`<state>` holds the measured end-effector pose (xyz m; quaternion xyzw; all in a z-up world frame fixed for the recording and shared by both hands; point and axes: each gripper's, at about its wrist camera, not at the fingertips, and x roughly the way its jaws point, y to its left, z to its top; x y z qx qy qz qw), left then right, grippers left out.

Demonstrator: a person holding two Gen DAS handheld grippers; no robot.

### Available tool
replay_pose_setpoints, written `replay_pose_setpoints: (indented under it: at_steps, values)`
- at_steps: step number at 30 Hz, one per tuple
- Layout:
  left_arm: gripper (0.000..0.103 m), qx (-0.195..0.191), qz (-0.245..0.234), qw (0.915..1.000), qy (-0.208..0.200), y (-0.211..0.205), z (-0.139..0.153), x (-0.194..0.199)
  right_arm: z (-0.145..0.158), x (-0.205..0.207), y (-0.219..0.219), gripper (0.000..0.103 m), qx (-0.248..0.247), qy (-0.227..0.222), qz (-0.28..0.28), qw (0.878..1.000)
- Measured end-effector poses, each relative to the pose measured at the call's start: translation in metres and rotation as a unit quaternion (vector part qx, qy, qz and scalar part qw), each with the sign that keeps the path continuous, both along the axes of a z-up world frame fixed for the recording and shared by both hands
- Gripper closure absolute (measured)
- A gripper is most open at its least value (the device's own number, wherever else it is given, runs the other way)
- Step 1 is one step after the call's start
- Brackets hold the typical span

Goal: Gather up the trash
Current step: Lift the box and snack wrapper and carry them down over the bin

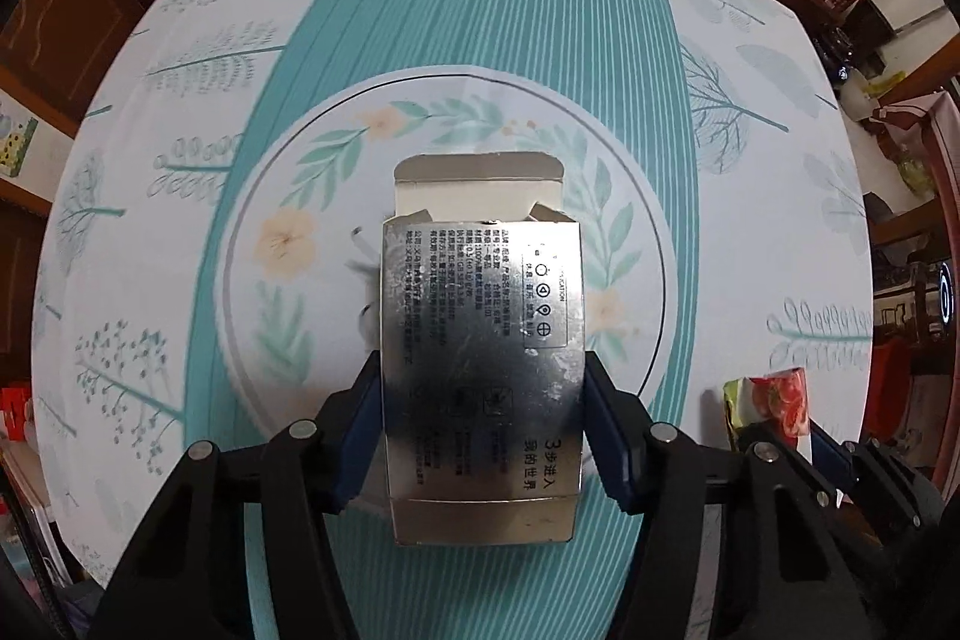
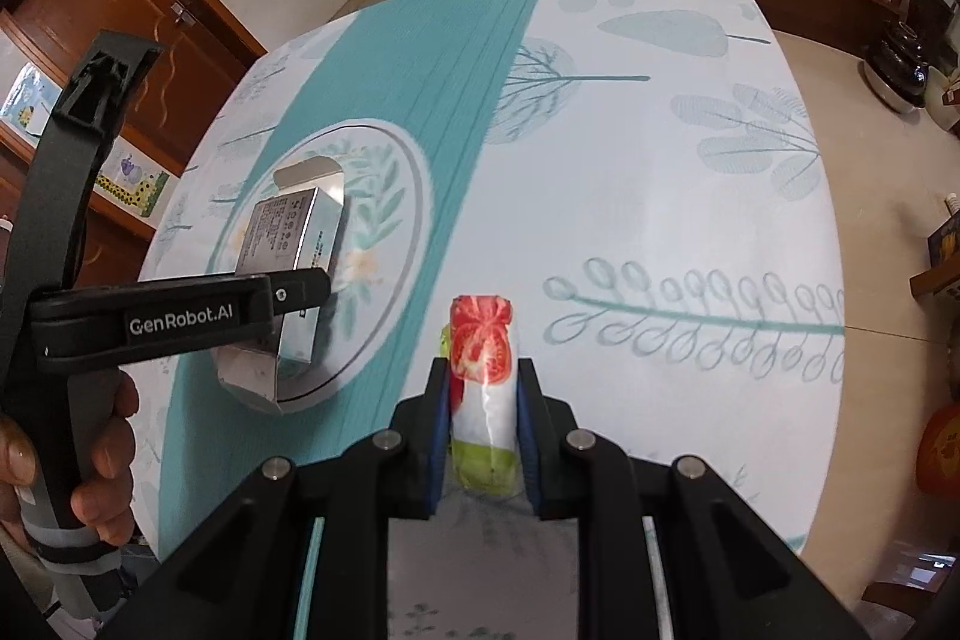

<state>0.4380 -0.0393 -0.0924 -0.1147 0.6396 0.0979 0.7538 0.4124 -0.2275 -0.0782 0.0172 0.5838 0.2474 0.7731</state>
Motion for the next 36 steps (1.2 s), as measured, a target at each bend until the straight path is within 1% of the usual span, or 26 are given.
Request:
replay_pose_setpoints:
  at_steps: [4, 10, 15, 16, 18, 20, 23, 26, 29, 32, 36]
  values:
    - [0.044, -0.003, -0.005, 0.9999, -0.014, 0.009, 0.015, -0.037, 0.011, -0.018, 0.010, 0.084, 0.006, -0.006, -0.003, 1.000]
    - [0.044, -0.008, -0.027, 0.9986, -0.044, 0.023, 0.056, -0.098, 0.036, -0.065, 0.028, 0.084, 0.014, -0.019, -0.012, 1.000]
    - [0.044, -0.021, -0.060, 0.9944, -0.084, 0.045, 0.095, -0.171, 0.067, -0.128, 0.047, 0.084, 0.017, -0.044, -0.041, 0.998]
    - [0.044, -0.023, -0.067, 0.9935, -0.090, 0.051, 0.100, -0.180, 0.074, -0.142, 0.051, 0.084, 0.021, -0.048, -0.052, 0.997]
    - [0.044, -0.027, -0.086, 0.9907, -0.102, 0.060, 0.113, -0.211, 0.086, -0.171, 0.057, 0.084, 0.029, -0.055, -0.071, 0.996]
    - [0.044, -0.028, -0.105, 0.9879, -0.110, 0.065, 0.123, -0.237, 0.100, -0.209, 0.066, 0.084, 0.036, -0.067, -0.090, 0.993]
    - [0.044, -0.024, -0.132, 0.9827, -0.128, 0.078, 0.135, -0.279, 0.112, -0.257, 0.076, 0.084, 0.045, -0.074, -0.115, 0.990]
    - [0.044, -0.026, -0.152, 0.9782, -0.139, 0.091, 0.142, -0.316, 0.120, -0.301, 0.088, 0.084, 0.049, -0.077, -0.135, 0.987]
    - [0.044, -0.029, -0.167, 0.9753, -0.141, 0.102, 0.144, -0.349, 0.123, -0.336, 0.098, 0.084, 0.044, -0.075, -0.144, 0.986]
    - [0.044, -0.037, -0.176, 0.9746, -0.133, 0.107, 0.142, -0.375, 0.122, -0.367, 0.108, 0.084, 0.038, -0.060, -0.148, 0.986]
    - [0.044, -0.042, -0.188, 0.9736, -0.122, 0.107, 0.137, -0.404, 0.120, -0.396, 0.117, 0.084, 0.024, -0.047, -0.140, 0.989]
